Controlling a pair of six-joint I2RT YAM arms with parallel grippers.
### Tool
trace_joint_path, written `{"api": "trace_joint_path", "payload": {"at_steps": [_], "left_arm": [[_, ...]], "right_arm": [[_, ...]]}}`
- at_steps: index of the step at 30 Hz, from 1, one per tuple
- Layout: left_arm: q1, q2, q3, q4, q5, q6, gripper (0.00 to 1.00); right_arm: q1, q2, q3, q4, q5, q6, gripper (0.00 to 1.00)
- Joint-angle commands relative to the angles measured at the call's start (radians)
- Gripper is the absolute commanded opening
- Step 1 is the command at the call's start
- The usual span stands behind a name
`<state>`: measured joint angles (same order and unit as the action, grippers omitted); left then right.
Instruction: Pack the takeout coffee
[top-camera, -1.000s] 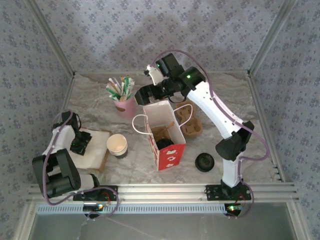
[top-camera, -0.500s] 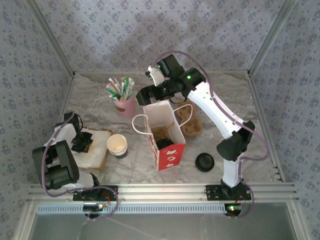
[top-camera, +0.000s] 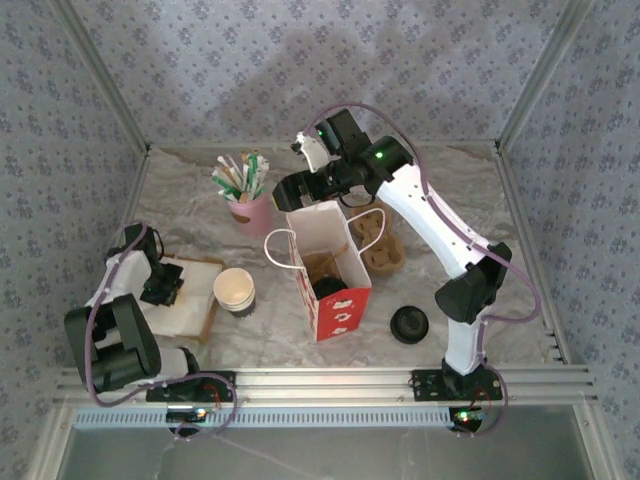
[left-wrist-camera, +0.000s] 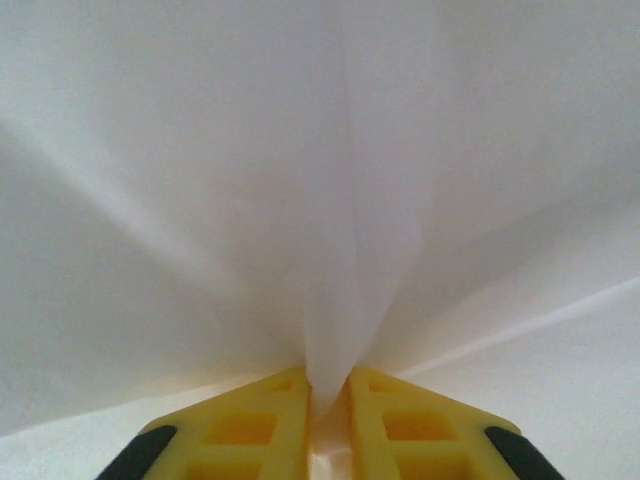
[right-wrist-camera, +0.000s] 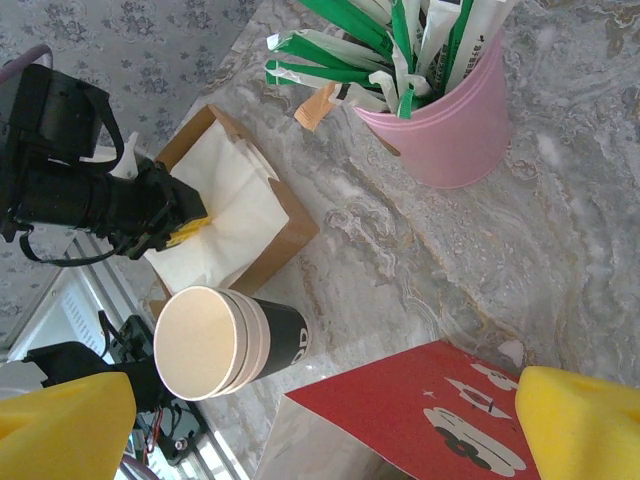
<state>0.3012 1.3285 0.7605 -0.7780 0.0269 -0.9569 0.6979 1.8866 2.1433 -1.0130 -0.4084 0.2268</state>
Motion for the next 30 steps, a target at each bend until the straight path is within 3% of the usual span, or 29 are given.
{"api": "trace_joint_path", "payload": {"at_steps": [1,14,24,30], "left_arm": [[0.006,-0.031,0.040,-0.050,-0.025,0.004,0.09],[0.006,-0.083,0.072,-0.102,-0.038,0.018,0.09],[0.006,-0.135,0.103,-0.148,-0.053,0.034,0.00],[0.006,-0.210,0.132,-0.192,-0.062,0.056,0.00]], "right_arm": [[-0.005,-0.034,-0.005,0.009,-0.018,-0.014,1.00],[0.002,-0.036,-0.010,0.005,-0.015,-0.014,1.00],[0.003,-0.037,-0.006,0.001,-0.014,-0.018,1.00],[0.004,-0.040,0.003,-0.006,-0.011,-0.015,1.00]]}}
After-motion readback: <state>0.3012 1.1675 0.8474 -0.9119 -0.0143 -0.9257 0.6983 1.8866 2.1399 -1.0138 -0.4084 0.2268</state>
